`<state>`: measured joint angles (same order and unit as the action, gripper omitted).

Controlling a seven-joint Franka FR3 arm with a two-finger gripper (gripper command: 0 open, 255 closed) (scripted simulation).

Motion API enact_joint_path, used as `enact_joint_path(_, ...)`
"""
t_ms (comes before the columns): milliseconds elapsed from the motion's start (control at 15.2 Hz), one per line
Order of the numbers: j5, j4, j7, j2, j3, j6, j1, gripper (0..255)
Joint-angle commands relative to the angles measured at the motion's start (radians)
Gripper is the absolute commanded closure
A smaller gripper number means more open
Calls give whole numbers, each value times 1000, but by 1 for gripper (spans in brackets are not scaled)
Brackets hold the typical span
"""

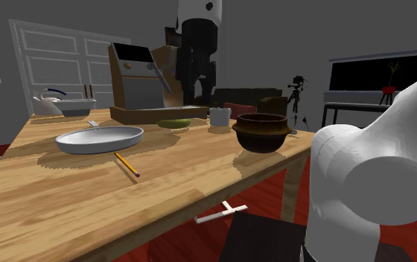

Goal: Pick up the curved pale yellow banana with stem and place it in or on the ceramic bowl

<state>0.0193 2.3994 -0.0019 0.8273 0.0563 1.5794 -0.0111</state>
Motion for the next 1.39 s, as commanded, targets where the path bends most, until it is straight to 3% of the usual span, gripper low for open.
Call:
enact_joint_path(0, 0, 0, 0, 0, 0, 0, 0, 0)
enact_joint_path(726, -83, -157, -218, -323, 185, 177, 30, 0)
enact_joint_path(1320, -38, -396, -409, -642, 317, 259, 38, 0)
